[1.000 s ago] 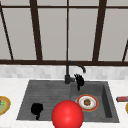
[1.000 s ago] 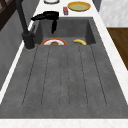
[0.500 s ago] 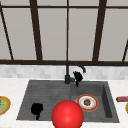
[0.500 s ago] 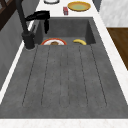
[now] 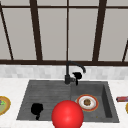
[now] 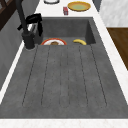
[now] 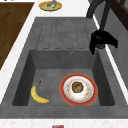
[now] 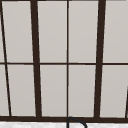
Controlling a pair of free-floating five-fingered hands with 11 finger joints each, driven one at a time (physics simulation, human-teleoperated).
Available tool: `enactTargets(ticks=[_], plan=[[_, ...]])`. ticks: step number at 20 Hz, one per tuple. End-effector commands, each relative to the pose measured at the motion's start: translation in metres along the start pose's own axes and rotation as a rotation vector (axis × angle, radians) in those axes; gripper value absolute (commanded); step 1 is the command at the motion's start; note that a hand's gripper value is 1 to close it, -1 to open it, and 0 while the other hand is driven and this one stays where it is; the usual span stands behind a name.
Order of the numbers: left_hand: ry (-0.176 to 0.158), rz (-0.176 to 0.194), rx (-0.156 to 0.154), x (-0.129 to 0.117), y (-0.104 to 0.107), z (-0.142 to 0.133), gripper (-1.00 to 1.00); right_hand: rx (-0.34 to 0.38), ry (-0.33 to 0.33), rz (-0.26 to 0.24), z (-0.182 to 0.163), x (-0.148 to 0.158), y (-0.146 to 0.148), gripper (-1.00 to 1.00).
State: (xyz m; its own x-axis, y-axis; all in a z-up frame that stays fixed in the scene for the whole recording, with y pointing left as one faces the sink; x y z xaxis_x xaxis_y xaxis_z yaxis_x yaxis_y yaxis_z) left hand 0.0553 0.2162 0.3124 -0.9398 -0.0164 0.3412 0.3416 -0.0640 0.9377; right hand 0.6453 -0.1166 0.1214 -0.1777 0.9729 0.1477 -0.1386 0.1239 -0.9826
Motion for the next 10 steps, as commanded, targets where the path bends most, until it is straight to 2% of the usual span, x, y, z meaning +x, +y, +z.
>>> enactTargets(ticks=[1,3,5,6,7,10], plan=[[0.000,0.000,0.000,0.000,0.000,0.000,0.00,0.116,0.018,0.006,-0.020,-0.003,0.008,1.00],[0.000,0.000,0.000,0.000,0.000,0.000,0.00,0.159,0.017,-0.007,-0.029,-0.007,0.007,1.00],[0.000,0.000,0.000,0.000,0.000,0.000,0.00,0.244,0.013,-0.065,-0.032,-0.012,0.001,1.00],[0.000,0.000,0.000,0.000,0.000,0.000,0.00,0.283,0.004,-0.069,-0.032,-0.014,0.003,1.00],[0.000,0.000,0.000,0.000,0.000,0.000,0.00,0.267,0.005,-0.113,-0.032,-0.013,0.002,1.00],[0.000,0.000,0.000,0.000,0.000,0.000,0.00,0.212,0.025,-0.143,-0.027,0.005,-0.001,1.00]])
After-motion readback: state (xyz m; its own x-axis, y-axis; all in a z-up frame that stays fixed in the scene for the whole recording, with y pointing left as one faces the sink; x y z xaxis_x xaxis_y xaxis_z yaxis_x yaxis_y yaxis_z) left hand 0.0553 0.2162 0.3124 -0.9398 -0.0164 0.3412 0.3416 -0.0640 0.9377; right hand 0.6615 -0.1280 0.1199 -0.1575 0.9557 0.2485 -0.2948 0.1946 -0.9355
